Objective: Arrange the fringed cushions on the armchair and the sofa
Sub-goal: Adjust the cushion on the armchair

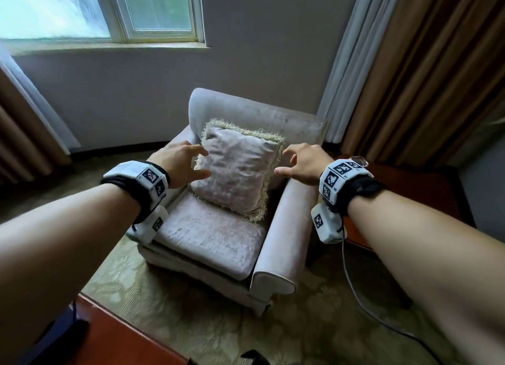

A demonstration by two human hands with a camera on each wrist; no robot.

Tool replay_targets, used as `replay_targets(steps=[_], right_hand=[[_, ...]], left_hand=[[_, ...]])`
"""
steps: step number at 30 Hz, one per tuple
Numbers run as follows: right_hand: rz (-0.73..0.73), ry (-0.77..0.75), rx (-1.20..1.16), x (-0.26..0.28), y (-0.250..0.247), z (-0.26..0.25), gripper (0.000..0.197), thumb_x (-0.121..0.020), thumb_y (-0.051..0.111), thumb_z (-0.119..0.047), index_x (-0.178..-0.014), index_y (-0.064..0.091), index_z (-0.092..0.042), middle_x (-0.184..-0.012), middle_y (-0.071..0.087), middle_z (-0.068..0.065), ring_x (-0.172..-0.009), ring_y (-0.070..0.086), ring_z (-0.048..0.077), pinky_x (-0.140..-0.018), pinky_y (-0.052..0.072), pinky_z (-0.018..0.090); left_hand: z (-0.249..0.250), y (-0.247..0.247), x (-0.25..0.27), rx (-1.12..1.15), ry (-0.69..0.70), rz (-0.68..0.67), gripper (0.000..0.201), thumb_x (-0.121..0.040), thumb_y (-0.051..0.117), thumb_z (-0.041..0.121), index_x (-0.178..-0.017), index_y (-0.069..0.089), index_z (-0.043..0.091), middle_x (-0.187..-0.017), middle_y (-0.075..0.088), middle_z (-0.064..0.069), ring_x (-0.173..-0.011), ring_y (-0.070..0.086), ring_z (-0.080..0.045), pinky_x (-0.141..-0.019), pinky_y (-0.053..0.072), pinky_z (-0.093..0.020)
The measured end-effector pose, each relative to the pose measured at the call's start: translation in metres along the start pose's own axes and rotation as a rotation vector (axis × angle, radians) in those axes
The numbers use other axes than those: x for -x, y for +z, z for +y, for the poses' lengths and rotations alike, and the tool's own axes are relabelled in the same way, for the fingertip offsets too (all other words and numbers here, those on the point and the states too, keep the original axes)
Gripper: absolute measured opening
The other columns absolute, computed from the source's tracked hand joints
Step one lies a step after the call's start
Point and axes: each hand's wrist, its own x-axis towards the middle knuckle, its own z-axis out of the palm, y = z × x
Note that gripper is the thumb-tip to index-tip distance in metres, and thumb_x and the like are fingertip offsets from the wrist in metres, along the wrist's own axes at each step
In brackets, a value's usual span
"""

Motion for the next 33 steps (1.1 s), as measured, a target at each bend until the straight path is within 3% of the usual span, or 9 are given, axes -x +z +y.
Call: replay_targets(steps=[4, 12, 20, 25, 30, 33], right_hand=[[-0.025, 0.000, -0.010, -0.050, 0.001, 0.004, 0.066, -0.080, 0.070, -0.060, -0.133, 0.058, -0.024, -0.124, 0.065, 0.004, -0.116, 0.059, 0.024, -0.098, 0.047, 0.033], [-0.047, -0.029, -0.077, -0.184, 0.004, 0.011, 0.067, -0.079, 0.070, -0.059, -0.134, 0.059, -0.022, -0.130, 0.064, 0.002, -0.120, 0.058, 0.023, -0.104, 0.045, 0.034], [-0.034, -0.044, -0.157, -0.284, 0.039, 0.013, 0.070, -0.080, 0.071, -0.056, -0.139, 0.052, -0.023, -0.133, 0.060, 0.008, -0.124, 0.054, 0.027, -0.106, 0.042, 0.038], [-0.001, 0.129, -0.260, -0.341, 0.096, 0.036, 0.080, -0.078, 0.073, -0.056, -0.147, 0.038, -0.035, -0.131, 0.050, 0.017, -0.125, 0.049, 0.036, -0.109, 0.039, 0.043], [0.027, 0.387, -0.311, -0.398, 0.183, 0.052, 0.083, -0.080, 0.068, -0.060, -0.151, 0.031, -0.040, -0.127, 0.045, 0.009, -0.123, 0.045, 0.033, -0.108, 0.037, 0.040], [-0.002, 0.465, -0.375, -0.430, 0.243, 0.051, 0.083, -0.083, 0.066, -0.059, -0.153, 0.026, -0.042, -0.130, 0.040, 0.005, -0.124, 0.042, 0.028, -0.105, 0.036, 0.038]], left_hand=[[-0.013, 0.004, -0.047, 0.008, -0.001, -0.009, 0.059, -0.081, 0.065, 0.063, -0.134, 0.054, 0.039, -0.129, 0.056, 0.001, -0.123, 0.050, -0.025, -0.098, 0.046, -0.044], [-0.042, 0.003, -0.155, -0.005, -0.067, 0.000, 0.057, -0.081, 0.064, 0.064, -0.132, 0.054, 0.040, -0.130, 0.056, 0.001, -0.126, 0.049, -0.026, -0.103, 0.043, -0.042], [-0.077, 0.033, -0.254, 0.057, -0.048, -0.039, 0.065, -0.080, 0.067, 0.062, -0.138, 0.048, 0.038, -0.128, 0.057, 0.000, -0.122, 0.053, -0.025, -0.100, 0.046, -0.042], [-0.105, 0.083, -0.337, 0.127, 0.052, -0.018, 0.069, -0.083, 0.071, 0.053, -0.144, 0.045, 0.036, -0.130, 0.054, -0.007, -0.118, 0.054, -0.028, -0.098, 0.040, -0.032], [-0.145, 0.173, -0.447, 0.200, 0.199, -0.098, 0.073, -0.079, 0.063, 0.066, -0.144, 0.040, 0.045, -0.138, 0.047, -0.010, -0.121, 0.053, -0.030, -0.099, 0.049, -0.045], [-0.171, 0.232, -0.498, 0.216, 0.198, -0.115, 0.073, -0.081, 0.065, 0.063, -0.146, 0.037, 0.047, -0.142, 0.042, -0.011, -0.126, 0.049, -0.028, -0.100, 0.049, -0.045]])
